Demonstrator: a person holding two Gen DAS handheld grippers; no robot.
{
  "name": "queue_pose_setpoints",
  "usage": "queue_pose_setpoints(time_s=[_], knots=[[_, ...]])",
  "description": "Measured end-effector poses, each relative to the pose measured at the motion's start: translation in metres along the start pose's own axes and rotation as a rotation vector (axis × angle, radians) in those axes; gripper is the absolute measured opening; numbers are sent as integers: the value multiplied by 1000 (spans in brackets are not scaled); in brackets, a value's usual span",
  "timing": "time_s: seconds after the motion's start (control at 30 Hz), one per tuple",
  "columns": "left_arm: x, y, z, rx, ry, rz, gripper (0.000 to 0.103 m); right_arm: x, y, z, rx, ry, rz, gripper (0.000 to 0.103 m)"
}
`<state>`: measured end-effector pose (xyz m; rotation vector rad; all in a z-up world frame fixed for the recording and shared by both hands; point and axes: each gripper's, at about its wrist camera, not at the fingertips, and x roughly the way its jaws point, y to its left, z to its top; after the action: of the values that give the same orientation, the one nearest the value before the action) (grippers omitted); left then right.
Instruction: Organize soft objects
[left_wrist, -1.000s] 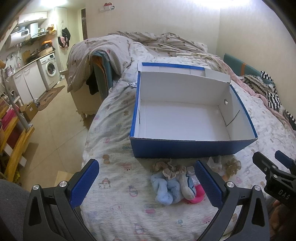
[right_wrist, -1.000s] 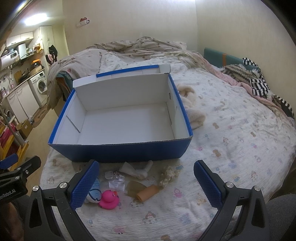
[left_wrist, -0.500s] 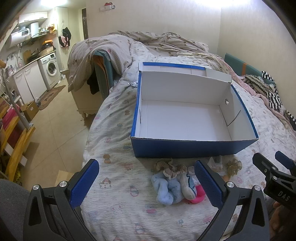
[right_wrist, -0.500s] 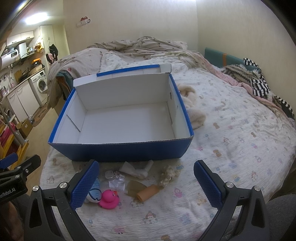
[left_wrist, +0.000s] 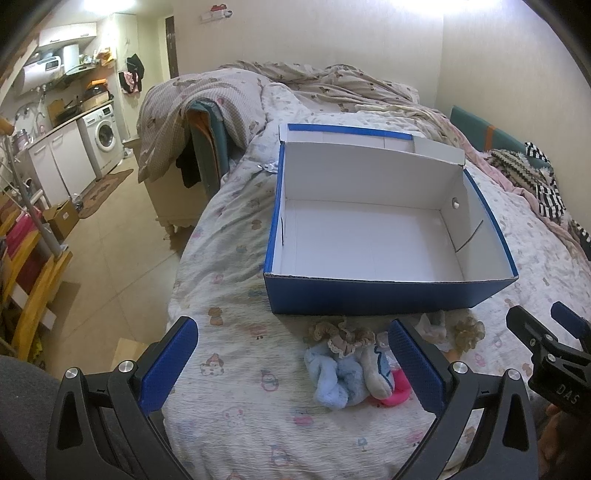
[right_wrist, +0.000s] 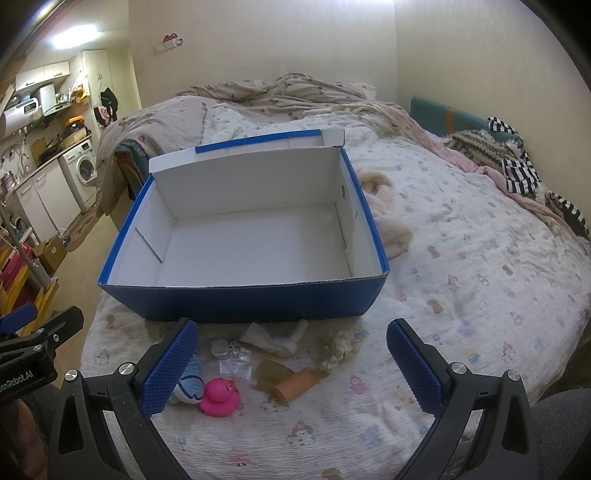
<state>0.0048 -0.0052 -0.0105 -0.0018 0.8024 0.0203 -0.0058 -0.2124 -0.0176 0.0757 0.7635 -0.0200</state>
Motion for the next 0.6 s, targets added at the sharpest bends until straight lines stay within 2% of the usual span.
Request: queue_pose_setpoints(time_s=[0.3,0.43,0.6], knots=[[-7,1,3,1,-8,6,103,-2,0,1,-1,-1,0,103],[-9,10,12,-3,29,26,103,-1,-7,3,51,42,47,103],[-1,26,32,-38,91,46,103,1,-16,11,113,115,159,103]])
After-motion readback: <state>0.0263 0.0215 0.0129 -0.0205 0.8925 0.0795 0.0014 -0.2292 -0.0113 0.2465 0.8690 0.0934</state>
